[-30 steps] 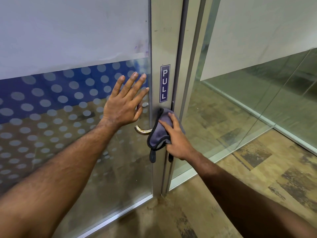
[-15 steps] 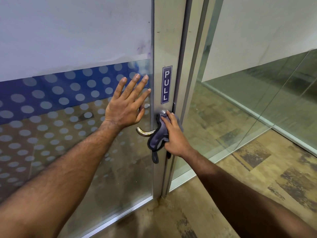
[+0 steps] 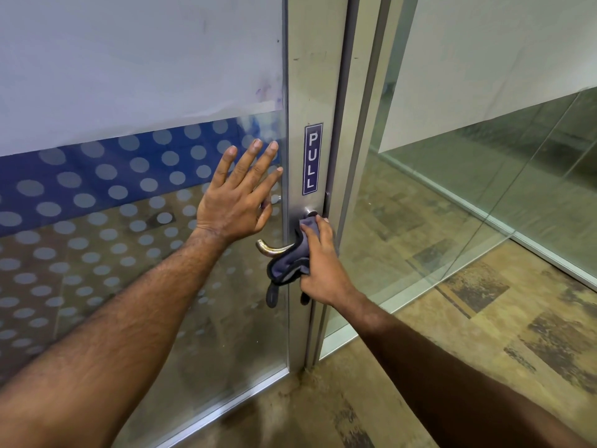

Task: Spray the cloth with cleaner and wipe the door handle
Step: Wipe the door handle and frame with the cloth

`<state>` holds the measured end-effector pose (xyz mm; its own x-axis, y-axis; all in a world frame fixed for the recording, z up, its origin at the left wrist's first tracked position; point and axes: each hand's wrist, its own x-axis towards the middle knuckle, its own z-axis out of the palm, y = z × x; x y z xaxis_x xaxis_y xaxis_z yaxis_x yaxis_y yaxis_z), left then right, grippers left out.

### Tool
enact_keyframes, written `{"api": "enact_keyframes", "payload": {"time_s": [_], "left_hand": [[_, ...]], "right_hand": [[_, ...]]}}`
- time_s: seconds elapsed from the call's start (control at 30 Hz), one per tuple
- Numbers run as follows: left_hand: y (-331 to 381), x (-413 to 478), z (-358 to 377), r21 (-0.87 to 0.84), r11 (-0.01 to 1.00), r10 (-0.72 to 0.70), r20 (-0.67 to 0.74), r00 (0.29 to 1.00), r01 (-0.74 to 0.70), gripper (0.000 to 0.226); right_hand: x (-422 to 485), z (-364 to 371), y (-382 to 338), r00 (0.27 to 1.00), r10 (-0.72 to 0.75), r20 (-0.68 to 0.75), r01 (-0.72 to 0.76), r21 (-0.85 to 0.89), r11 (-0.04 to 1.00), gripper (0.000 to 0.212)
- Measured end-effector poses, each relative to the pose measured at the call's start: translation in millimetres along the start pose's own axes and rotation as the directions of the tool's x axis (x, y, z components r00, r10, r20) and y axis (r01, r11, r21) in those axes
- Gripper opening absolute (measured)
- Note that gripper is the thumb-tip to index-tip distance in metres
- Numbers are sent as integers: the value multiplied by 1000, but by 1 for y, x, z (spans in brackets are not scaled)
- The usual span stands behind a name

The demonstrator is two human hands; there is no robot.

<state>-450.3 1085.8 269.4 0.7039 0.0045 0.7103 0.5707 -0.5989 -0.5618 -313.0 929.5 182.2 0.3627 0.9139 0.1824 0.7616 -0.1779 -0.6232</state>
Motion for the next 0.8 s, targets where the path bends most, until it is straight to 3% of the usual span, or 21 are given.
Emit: {"api": "enact_keyframes", "payload": {"time_s": [0.17,0.4,0.57,0.8], "left_hand": [[0,0,-1,0,1000,-3,-6,1000,3,55],[-1,-1,-3,-6,1000,5,16,1000,-5,55],[1,1,-2,-16,1000,4,6,1000,-4,55],[0,0,-1,-48,999,0,-7,1000,0,55]], "right_hand": [[-18,8,9,996,-71,46,73,-58,996,109],[-3,12,-4,998,4,55,1,-105,994,103],[-23,34,-3,989,-145,20,145,-260,955,112],[-7,46,-28,981,-188,44,191,-365,911,100]]}}
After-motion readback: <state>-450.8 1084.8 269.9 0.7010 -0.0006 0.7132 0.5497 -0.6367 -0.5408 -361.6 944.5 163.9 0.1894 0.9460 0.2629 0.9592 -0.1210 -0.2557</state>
